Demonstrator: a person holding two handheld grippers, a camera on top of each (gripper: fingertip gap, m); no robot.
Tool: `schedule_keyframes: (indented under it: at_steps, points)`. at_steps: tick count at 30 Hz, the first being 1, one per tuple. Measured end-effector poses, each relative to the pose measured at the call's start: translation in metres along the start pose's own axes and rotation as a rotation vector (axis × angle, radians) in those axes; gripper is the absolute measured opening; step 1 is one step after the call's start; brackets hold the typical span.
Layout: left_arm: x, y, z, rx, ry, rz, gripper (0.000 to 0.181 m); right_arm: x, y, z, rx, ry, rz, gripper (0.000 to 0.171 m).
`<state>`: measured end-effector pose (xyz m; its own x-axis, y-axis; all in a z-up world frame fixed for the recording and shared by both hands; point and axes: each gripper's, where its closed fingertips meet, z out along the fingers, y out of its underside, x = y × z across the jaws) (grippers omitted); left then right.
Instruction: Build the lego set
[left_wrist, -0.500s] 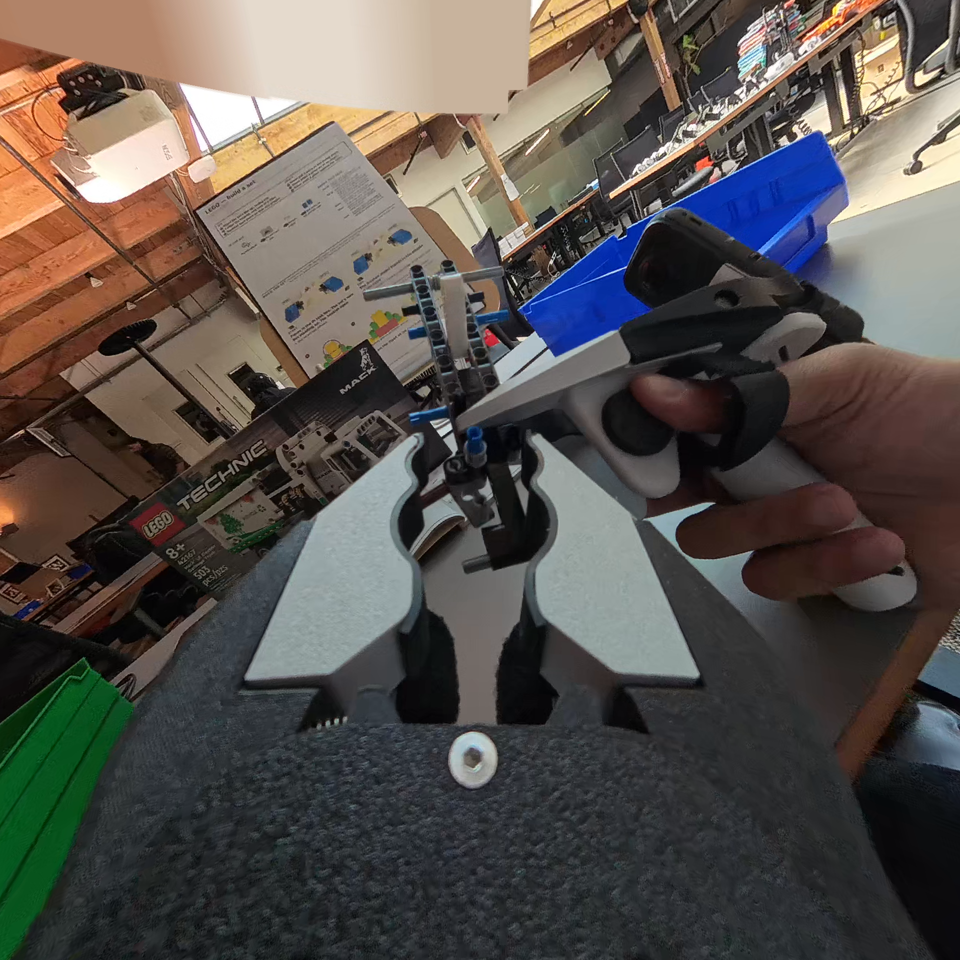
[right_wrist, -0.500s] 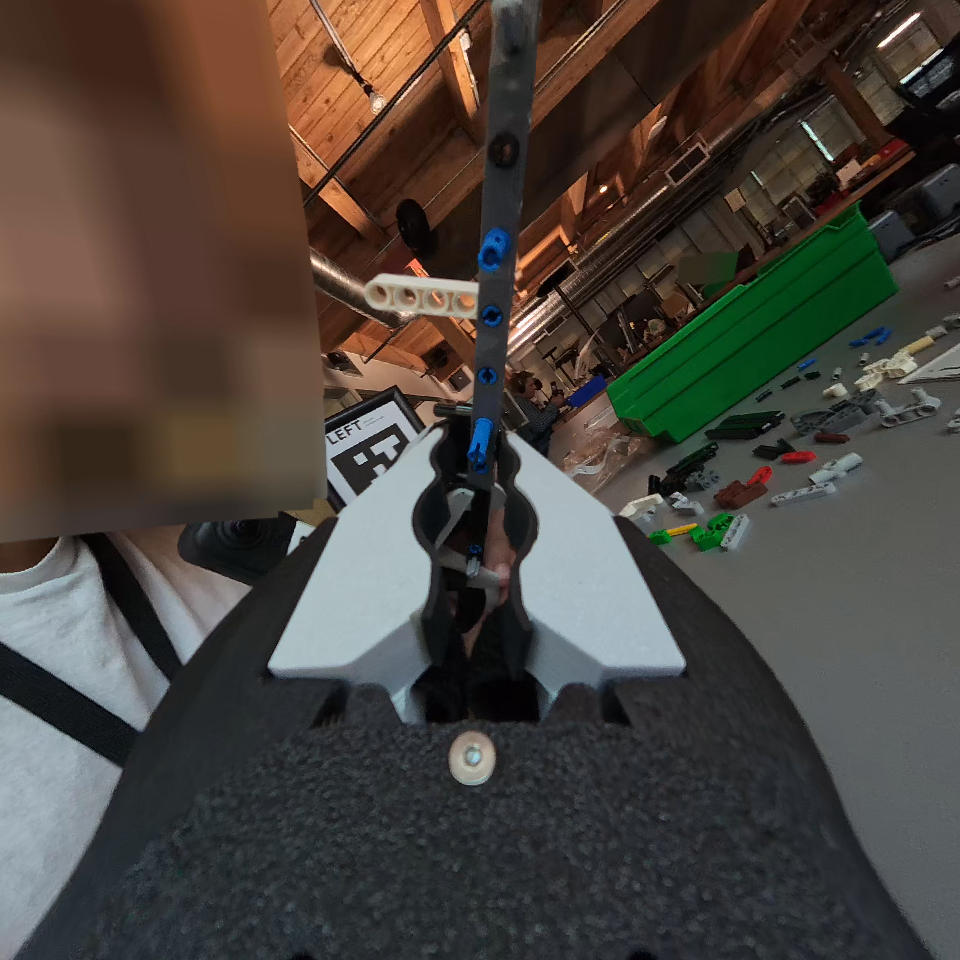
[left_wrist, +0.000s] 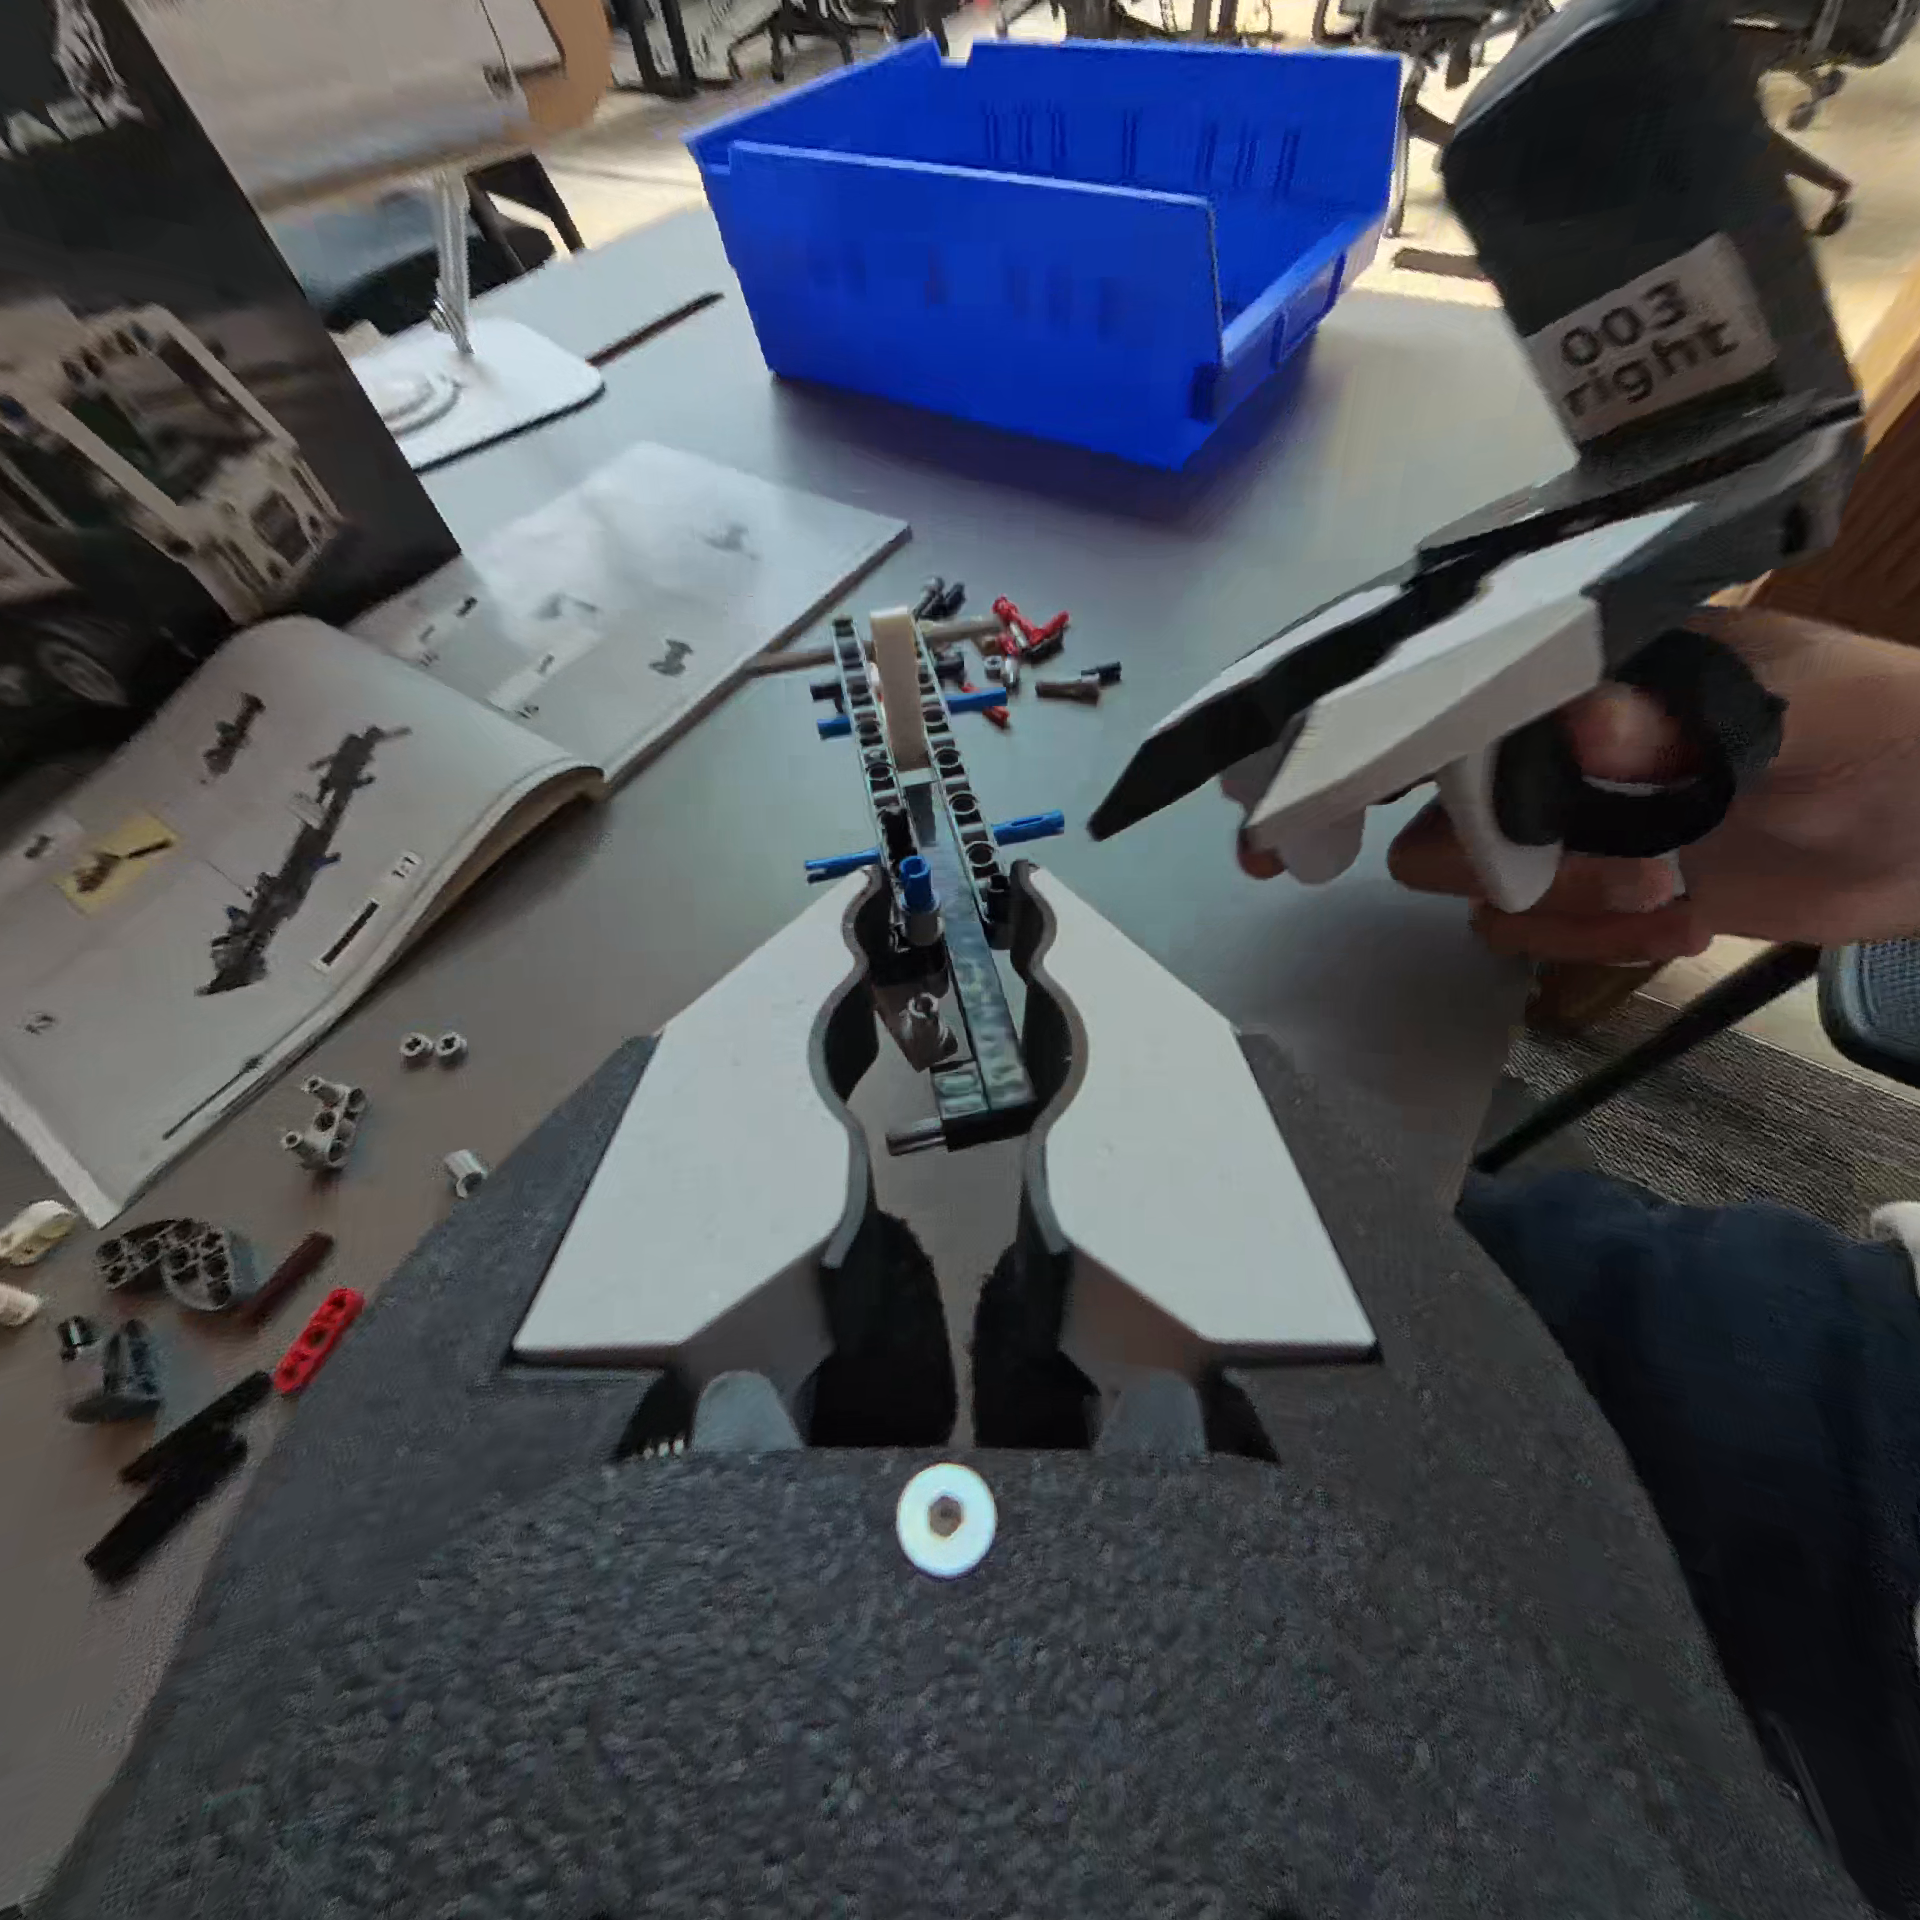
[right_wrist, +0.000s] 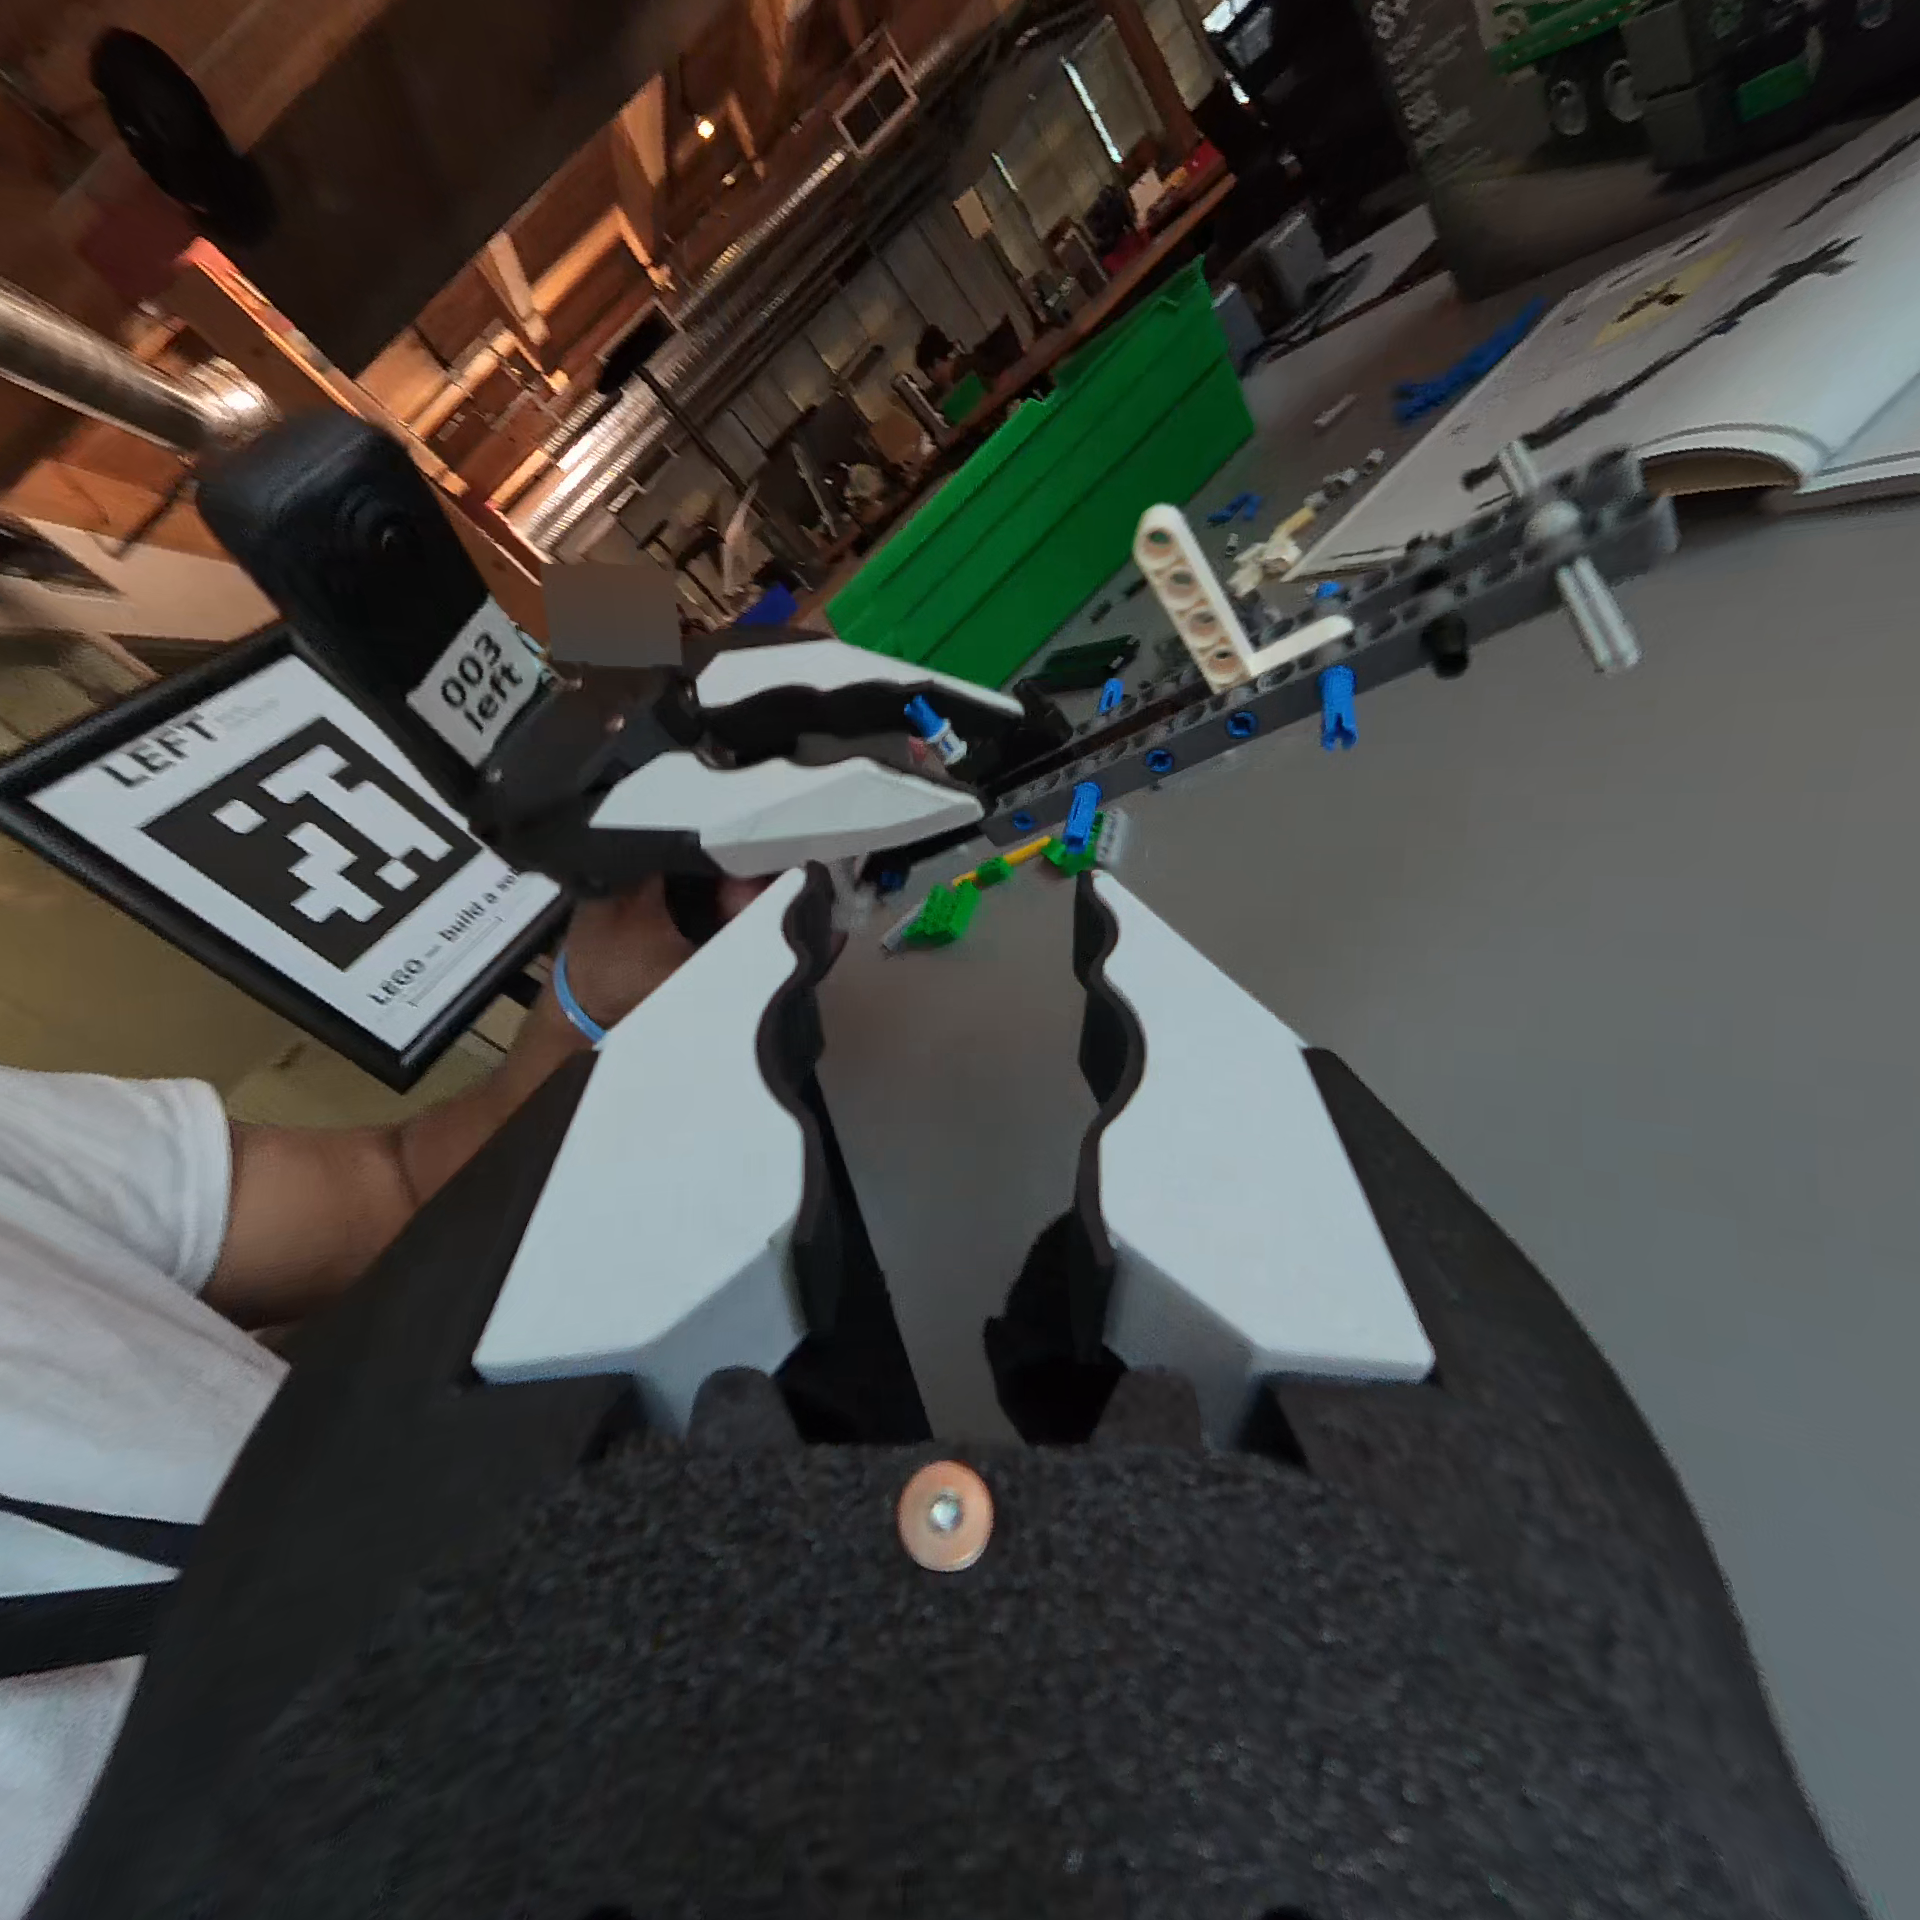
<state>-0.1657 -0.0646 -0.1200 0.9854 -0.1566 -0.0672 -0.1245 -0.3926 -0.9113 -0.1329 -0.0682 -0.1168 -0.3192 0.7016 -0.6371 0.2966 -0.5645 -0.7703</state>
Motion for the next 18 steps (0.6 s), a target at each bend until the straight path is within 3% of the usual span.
schedule_keyframes:
  at_steps: [7,16,18]
  points:
    - [-0.02,0.048,0.031,-0.265,0.111,0.037,0.02,0.007,0.002,-0.031,-0.022,0.106,-0.107,0.038]
    - [-0.018,0.067,0.038,-0.36,0.158,0.07,0.021,0.018,0.011,-0.041,-0.07,0.16,-0.115,0.03]
    - [-0.02,0.064,0.033,-0.353,0.142,0.074,0.031,0.02,0.011,-0.042,-0.078,0.181,-0.133,0.03]
